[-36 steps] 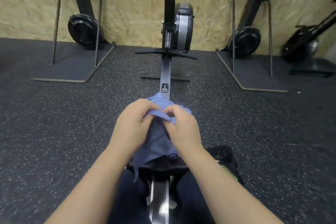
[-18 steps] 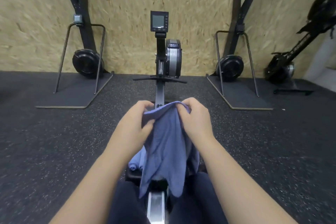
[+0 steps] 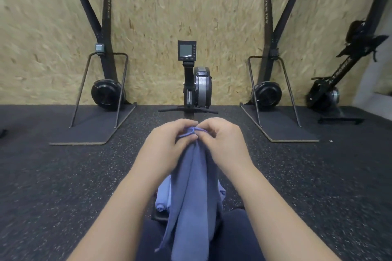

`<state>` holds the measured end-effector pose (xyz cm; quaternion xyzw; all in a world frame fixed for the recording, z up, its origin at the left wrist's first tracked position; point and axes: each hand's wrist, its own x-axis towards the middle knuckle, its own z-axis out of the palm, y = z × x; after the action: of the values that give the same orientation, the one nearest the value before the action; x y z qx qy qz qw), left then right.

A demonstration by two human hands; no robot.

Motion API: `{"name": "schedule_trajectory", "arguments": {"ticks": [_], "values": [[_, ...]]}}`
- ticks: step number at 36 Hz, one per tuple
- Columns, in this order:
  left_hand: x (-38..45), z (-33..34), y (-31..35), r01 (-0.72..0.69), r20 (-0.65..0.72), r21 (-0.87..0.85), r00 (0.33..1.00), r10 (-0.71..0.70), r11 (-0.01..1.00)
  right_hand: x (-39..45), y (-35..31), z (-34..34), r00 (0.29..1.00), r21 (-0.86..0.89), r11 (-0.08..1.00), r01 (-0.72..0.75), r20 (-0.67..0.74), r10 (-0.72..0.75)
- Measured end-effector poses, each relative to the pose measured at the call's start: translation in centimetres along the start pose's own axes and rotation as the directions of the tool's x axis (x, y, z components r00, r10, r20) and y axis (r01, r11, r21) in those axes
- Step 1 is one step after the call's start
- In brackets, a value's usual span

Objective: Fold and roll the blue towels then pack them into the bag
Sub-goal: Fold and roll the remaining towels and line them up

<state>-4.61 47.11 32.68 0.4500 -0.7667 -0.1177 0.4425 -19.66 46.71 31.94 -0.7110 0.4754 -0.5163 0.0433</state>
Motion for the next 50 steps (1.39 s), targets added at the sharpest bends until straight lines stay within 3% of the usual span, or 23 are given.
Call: {"name": "schedule_trajectory", "arguments": {"ticks": [10, 19, 30, 36, 46, 50], "values": [[0.0, -1.5, 0.4, 0.054, -0.088, -0.033, 0.994, -0.057, 0.998, -0.4, -1.5, -0.2, 0.999, 0.028, 0.999, 0.027, -0.036, -0.026], [0.3, -1.6, 3.0, -0.071, -0.197, -0.342, 0.98, 0.003, 0.937, 0.1, -1.8, -2.2, 0.997, 0.058, 0.998, -0.01, -0.078, 0.014], [-0.3, -2.4, 3.1, -0.088, -0.253, -0.398, 0.967, -0.017, 0.913, 0.0, -0.2, -4.0, 0.996, 0.006, 0.999, -0.05, -0.075, 0.05], [-0.3, -2.9, 2.7, -0.103, -0.37, -0.398, 0.927, -0.056, 0.912, -0.5, 1.0, -4.7, 0.987, -0.02, 0.99, -0.138, -0.081, 0.136], [-0.6, -4.6, -1.4, 0.079, -0.56, -0.359, 0.779, -0.282, 0.93, -1.5, 2.6, -4.9, 0.954, -0.066, 0.958, -0.281, -0.131, 0.271], [-0.8, -4.9, -2.3, 0.138, -0.543, -0.299, 0.789, -0.288, 0.944, -2.0, 2.4, -4.1, 0.954, -0.105, 0.949, -0.296, -0.081, 0.289]]}}
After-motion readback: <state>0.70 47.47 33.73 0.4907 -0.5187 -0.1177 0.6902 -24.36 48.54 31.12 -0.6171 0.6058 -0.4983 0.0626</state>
